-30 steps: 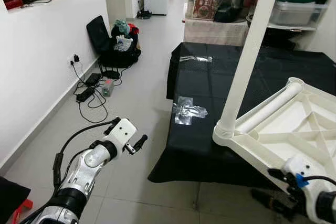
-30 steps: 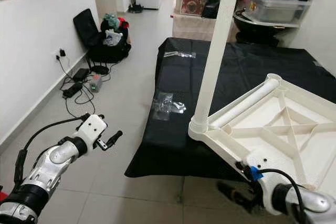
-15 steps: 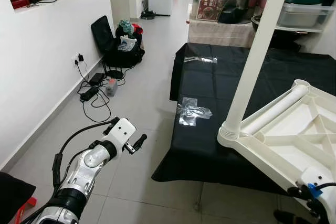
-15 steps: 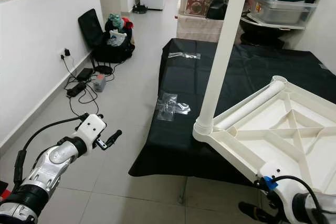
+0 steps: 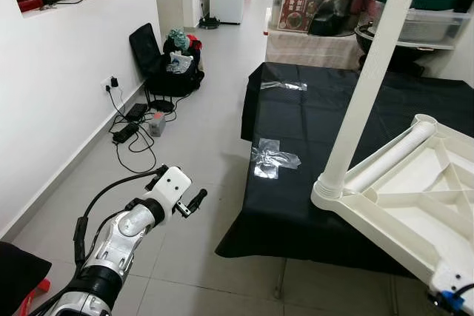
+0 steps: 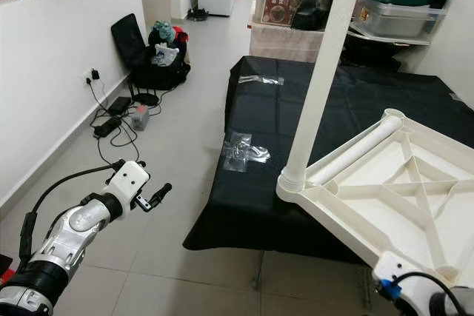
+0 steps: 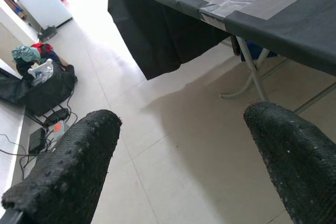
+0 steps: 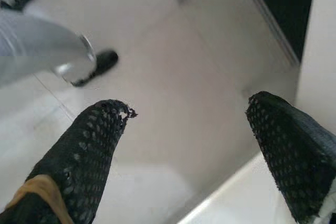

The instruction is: Building children table

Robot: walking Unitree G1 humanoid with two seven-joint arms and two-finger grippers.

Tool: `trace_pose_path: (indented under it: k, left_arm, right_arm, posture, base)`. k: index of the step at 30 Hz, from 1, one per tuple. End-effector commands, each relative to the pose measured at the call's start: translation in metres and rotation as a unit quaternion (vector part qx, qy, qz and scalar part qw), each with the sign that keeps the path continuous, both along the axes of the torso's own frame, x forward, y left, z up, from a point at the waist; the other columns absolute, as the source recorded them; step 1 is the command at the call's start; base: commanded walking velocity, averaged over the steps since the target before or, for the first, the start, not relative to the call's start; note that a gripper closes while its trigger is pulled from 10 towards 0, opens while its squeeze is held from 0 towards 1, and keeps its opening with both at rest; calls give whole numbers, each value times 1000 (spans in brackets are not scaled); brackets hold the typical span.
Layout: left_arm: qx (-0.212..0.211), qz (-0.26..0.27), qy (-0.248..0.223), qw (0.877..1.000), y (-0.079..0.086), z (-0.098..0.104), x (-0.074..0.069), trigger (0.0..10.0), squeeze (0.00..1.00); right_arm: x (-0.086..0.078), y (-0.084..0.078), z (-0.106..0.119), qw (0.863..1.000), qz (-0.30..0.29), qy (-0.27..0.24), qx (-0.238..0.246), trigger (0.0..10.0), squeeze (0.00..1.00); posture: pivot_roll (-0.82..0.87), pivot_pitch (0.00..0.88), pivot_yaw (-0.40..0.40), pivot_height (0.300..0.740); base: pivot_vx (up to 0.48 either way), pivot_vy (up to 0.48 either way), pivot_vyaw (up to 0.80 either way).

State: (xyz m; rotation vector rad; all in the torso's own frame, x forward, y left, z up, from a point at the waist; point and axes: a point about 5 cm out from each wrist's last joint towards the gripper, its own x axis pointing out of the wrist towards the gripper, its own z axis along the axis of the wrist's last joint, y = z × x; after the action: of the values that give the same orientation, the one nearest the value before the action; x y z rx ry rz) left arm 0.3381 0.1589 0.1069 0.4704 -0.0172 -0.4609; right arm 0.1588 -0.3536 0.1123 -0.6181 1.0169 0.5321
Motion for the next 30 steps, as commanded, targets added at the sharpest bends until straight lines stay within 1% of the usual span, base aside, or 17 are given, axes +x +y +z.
trace_pose_path:
  k: [1,2,5,6,8,9,10,13,15,16,20,21,22,23,25,26,30]
  left_arm:
    - [0,3,10,1000,0,-4,-2,10000,0]
    - [0,3,10,1000,-1,-4,-2,10000,0]
    - [0,3,10,1000,-1,-4,-2,10000,0]
    - [0,2,10,1000,-1,-4,-2,10000,0]
    - [0,1,11,1000,-2,-5,-2,10000,0]
    - [0,1,11,1000,-2,-5,-2,10000,0]
    - [1,0,11,1000,-3,-5,-2,10000,0]
    - [0,0,10,1000,-3,-5,-2,10000,0]
    - [0,0,10,1000,-3,-5,-2,10000,0]
    - [0,1,10,1000,-3,-5,-2,10000,0]
    - [2,1,12,1000,-2,-6,-2,10000,0]
    - [4,1,14,1000,-2,-6,-2,10000,0]
    - [4,1,14,1000,-2,-6,-2,10000,0]
    - [5,1,14,1000,-2,-6,-2,10000,0]
    - [5,1,14,1000,-2,-6,-2,10000,0]
    - [6,2,13,1000,-1,-5,-1,10000,0]
    - [6,3,12,1000,0,-4,-1,10000,0]
  right_arm:
    - [2,-11,2,999,-3,-4,-44,10000,1000]
    - [13,-24,2,994,-24,-40,-102,10000,1000]
    - [19,-28,3,991,-35,-61,-117,10000,1000]
    - [28,-32,6,986,-48,-91,-134,10000,1000]
    - [48,-38,16,968,-70,-168,-171,10000,1000]
    - [48,-38,16,968,-70,-168,-171,10000,1000]
    - [54,-40,20,961,-74,-193,-182,10000,1000]
    - [75,-43,35,933,-102,-275,-211,10000,1000]
    - [75,-43,35,933,-102,-275,-211,10000,1000]
    - [81,-42,37,926,-103,-293,-213,10000,1000]
    - [87,-39,36,923,-101,-305,-211,10000,1000]
    - [92,-36,33,922,-97,-311,-209,10000,1000]
    - [92,-36,33,922,-97,-311,-209,10000,1000]
    - [98,-29,29,924,-89,-313,-201,10000,1000]
    - [98,-29,29,924,-89,-313,-201,10000,1000]
    - [103,-18,23,930,-72,-314,-178,10000,1000]
    - [106,-12,26,927,-64,-331,-165,10000,1000]
  posture:
    - [-23,0,-58,740]
    - [-18,0,-58,740]
    - [-18,0,-58,740]
    - [-17,0,-58,740]
    - [-12,0,-58,740]
    - [-12,0,-58,740]
    - [-12,0,-58,740]
    - [-9,0,-60,740]
    - [-9,0,-60,740]
    - [-9,0,-59,740]
    - [-8,0,-58,740]
    - [-4,0,-59,740]
    - [-4,0,-59,740]
    - [3,0,-63,740]
    - [3,0,-63,740]
    - [10,0,-65,740]
    - [7,0,-63,740]
  base:
    - [0,0,0]
    - [0,0,0]
    - [0,0,0]
    - [0,0,0]
    - [0,0,0]
    - [0,0,0]
    - [0,0,0]
    - [0,0,0]
    - [0,0,0]
    - [0,0,0]
    - [0,0,0]
    - [0,0,0]
    - [0,0,0]
    - [0,0,0]
    - [0,0,0]
    - [0,0,0]
    - [0,0,0]
